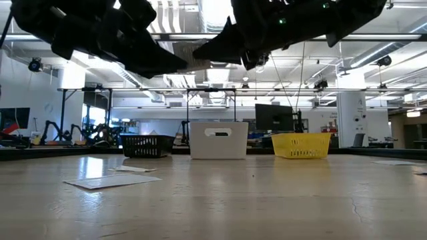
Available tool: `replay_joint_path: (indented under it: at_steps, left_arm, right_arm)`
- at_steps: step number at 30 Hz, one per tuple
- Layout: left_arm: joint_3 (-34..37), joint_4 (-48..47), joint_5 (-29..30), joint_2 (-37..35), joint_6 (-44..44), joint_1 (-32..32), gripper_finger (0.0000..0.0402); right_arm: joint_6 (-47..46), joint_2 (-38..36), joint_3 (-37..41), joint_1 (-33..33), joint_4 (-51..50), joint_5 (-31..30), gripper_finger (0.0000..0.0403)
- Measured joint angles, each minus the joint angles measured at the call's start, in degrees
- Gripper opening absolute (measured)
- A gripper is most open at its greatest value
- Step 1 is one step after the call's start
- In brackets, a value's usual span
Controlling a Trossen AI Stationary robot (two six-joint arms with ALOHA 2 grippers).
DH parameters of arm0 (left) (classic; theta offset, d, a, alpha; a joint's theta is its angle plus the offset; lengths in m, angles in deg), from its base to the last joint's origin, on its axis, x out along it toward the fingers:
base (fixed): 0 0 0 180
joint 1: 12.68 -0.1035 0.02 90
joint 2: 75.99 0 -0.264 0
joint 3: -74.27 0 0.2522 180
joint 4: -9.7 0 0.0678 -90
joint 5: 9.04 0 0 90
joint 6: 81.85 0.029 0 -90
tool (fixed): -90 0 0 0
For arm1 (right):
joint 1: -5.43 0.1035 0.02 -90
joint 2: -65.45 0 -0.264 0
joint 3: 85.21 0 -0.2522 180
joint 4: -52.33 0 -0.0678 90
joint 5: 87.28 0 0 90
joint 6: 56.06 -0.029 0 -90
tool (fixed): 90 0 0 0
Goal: Pick & Place First Aid Supplies
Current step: Put the towelette pack into the black basket
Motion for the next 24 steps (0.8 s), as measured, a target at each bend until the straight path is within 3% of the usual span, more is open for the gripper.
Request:
replay_joint_path:
  at_steps: [5,18,24]
  left_arm:
    - [0.00,0.00,-0.04,0.00,0.08,-0.84,0.0008]
    - [0.00,-0.11,-0.12,0.00,-1.01,-1.10,0.0001]
    - [0.04,-1.34,0.22,0.00,-1.29,-1.35,0.0000]
  right_arm:
    - [0.25,0.00,-0.38,0.02,-0.28,-0.01,0.0008]
    - [0.04,0.00,-0.29,-0.10,-1.07,0.32,0.0013]
    - [-2.81,0.00,-0.19,-0.20,-3.34,-0.02,0.0059]
